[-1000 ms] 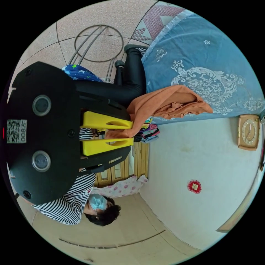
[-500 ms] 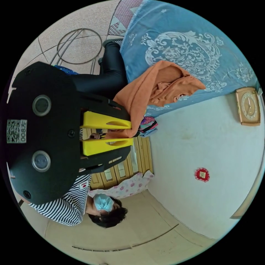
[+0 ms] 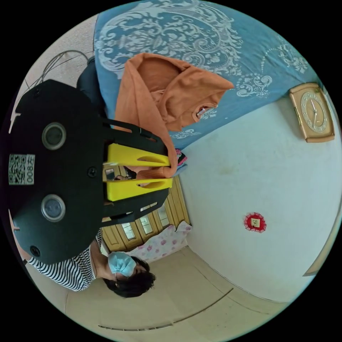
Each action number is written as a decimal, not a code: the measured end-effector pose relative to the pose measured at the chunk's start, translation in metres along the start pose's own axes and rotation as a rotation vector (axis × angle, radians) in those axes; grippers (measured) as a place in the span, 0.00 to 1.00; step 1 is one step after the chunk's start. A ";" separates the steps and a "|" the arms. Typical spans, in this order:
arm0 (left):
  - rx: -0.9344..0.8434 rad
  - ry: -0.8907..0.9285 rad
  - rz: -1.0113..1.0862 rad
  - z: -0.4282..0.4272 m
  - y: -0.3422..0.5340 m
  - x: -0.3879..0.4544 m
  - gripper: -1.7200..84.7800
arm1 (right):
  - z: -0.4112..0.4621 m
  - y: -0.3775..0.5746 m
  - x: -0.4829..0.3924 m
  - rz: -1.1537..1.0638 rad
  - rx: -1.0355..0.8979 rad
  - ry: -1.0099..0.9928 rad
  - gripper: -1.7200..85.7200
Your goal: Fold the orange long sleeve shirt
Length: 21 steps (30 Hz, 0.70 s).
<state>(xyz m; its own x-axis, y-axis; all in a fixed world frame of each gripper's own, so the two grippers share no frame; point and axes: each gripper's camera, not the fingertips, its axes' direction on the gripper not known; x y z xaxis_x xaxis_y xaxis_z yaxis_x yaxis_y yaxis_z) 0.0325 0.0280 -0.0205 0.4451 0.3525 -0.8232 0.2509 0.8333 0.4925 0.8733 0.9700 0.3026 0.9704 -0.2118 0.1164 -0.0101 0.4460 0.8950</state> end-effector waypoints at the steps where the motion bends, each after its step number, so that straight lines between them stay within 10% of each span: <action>1: 0.000 -0.004 0.001 0.005 -0.010 -0.002 0.09 | 0.001 -0.011 0.002 -0.001 -0.001 0.007 0.04; 21: 0.058 -0.302 -0.299 0.163 -0.274 -0.205 0.11 | 0.079 -0.327 0.186 0.359 -0.045 0.211 0.05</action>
<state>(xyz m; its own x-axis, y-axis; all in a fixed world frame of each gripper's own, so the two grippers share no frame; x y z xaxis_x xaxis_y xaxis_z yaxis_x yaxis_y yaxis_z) 0.0128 -0.3418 0.0595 0.5751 -0.0486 -0.8167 0.4514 0.8513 0.2672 1.0377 0.7164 0.0660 0.9354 0.1444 0.3229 -0.3507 0.4977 0.7933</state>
